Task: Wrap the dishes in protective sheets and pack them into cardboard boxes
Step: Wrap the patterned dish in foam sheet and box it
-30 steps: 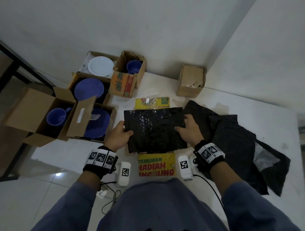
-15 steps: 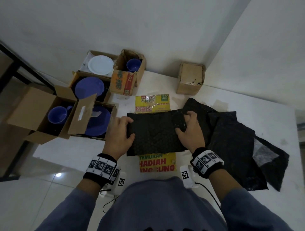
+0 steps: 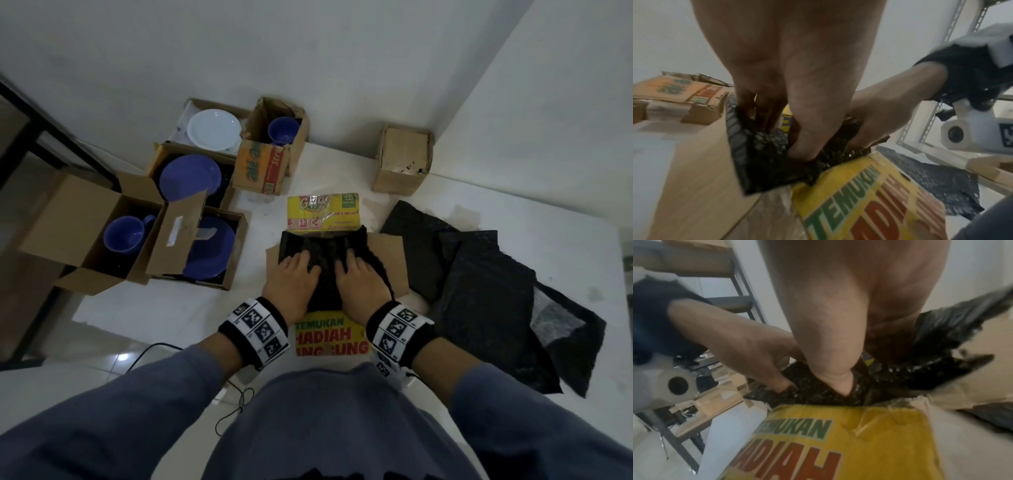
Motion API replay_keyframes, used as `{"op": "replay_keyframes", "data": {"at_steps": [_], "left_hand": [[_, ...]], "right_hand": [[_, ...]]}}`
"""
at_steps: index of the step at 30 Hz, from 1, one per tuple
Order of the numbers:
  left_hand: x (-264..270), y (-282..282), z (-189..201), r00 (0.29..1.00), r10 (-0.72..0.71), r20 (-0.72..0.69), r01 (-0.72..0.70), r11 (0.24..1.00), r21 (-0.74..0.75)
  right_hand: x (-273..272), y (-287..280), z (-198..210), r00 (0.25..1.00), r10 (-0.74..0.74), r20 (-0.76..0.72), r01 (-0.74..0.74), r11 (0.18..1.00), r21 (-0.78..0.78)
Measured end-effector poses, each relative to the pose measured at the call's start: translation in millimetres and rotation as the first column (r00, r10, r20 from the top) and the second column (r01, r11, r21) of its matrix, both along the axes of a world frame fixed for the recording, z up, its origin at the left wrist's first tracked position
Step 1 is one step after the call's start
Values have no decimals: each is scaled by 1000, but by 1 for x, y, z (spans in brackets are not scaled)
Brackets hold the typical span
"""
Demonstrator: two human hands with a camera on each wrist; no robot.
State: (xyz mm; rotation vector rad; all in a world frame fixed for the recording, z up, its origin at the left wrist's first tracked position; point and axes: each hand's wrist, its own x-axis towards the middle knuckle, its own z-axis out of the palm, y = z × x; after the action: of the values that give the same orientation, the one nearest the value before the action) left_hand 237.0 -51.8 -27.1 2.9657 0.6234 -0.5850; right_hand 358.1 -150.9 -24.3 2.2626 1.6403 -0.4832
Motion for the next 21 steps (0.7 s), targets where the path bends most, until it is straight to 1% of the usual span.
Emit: {"op": "replay_keyframes", "data": {"at_steps": [4, 7, 9, 14, 18, 21], "left_hand": [[14, -4, -14, 998, 25, -54, -21, 997, 77], [23, -5, -23, 995, 28, -92, -17, 993, 114], [29, -5, -25, 992, 55, -111, -42, 992, 119], [45, -4, -27, 974, 134, -184, -132, 991, 22], [50, -2, -31, 965, 178, -193, -187, 982, -30], [52, 3, -32, 964, 179, -197, -199, 976, -87]], "right_hand": [[-5, 8, -8, 997, -76, 25, 76, 997, -26], [-8, 17, -16, 989, -147, 3, 147, 987, -58], [-9, 24, -22, 981, -194, -15, 192, 978, -77], [-2, 38, -26, 967, -241, -77, 223, 956, -190], [1, 43, -30, 956, -276, -99, 254, 949, -188], [1, 45, -32, 951, -286, -122, 260, 946, -192]]}}
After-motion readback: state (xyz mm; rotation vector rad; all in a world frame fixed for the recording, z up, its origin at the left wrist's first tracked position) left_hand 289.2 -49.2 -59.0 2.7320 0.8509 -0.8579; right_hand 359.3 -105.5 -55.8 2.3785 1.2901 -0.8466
